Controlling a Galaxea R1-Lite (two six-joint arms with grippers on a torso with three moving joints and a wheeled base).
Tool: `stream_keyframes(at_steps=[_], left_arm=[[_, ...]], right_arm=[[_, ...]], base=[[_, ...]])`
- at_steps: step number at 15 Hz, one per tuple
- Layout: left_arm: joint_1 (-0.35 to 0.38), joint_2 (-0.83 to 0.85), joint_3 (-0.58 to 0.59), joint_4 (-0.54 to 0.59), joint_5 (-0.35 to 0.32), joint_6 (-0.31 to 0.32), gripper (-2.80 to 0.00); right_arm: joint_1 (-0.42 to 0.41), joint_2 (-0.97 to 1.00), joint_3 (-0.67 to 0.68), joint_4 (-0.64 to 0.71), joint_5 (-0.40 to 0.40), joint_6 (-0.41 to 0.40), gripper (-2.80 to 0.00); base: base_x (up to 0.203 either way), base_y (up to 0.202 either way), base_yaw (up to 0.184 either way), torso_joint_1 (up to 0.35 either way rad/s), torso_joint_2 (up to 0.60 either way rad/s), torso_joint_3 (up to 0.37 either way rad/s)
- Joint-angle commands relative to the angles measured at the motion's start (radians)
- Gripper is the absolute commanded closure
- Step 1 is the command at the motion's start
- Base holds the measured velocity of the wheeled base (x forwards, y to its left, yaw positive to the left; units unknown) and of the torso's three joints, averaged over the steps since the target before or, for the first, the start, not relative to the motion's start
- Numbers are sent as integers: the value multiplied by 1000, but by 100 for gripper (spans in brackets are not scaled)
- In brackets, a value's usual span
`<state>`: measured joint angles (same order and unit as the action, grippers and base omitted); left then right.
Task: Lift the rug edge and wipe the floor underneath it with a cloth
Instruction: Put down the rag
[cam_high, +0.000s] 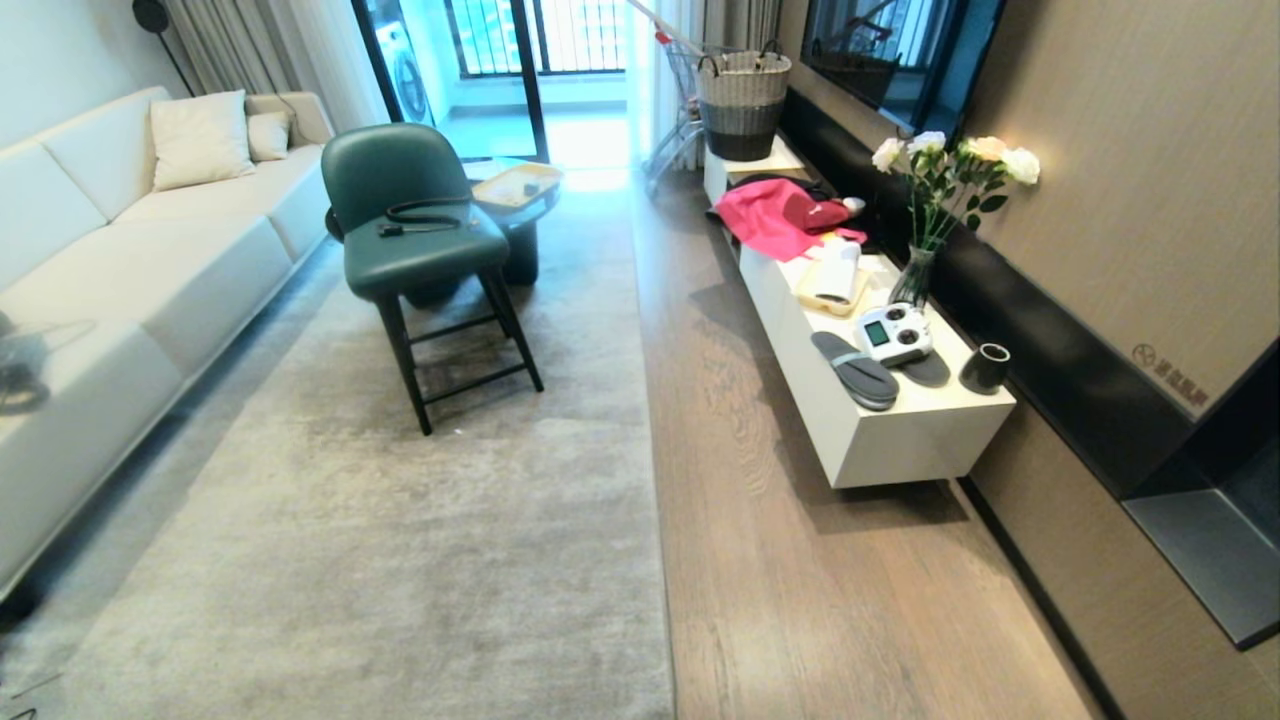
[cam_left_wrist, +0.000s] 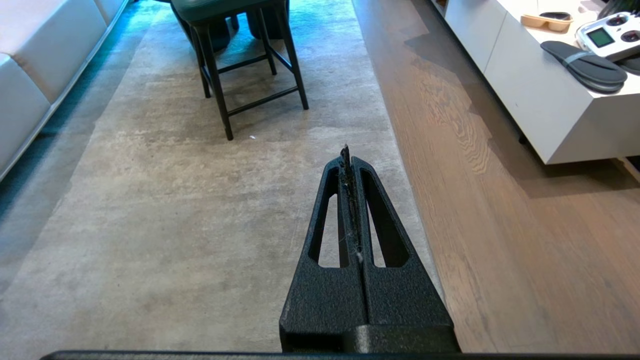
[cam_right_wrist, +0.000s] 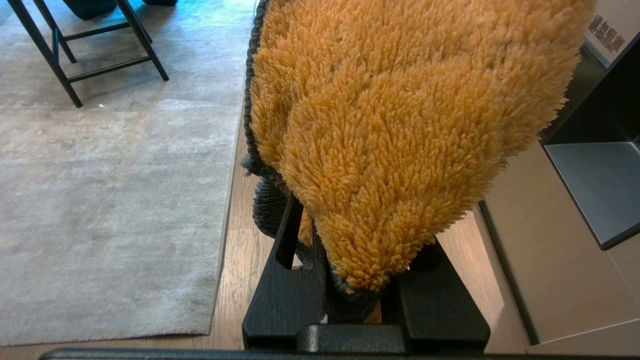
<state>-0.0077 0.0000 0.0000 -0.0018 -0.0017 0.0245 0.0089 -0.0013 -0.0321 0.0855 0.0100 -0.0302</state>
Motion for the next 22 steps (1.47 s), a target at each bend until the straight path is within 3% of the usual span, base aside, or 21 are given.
stream_keyframes(at_steps=[1,22], left_arm=[[0,0,0,-1,0,0,0],[0,0,0,0,0,5,0]], right_arm=[[0,1,0,0,1,0,0],[0,1,0,0,1,0,0]], base=[[0,0,0,0,0,0],[0,0,0,0,0,0]])
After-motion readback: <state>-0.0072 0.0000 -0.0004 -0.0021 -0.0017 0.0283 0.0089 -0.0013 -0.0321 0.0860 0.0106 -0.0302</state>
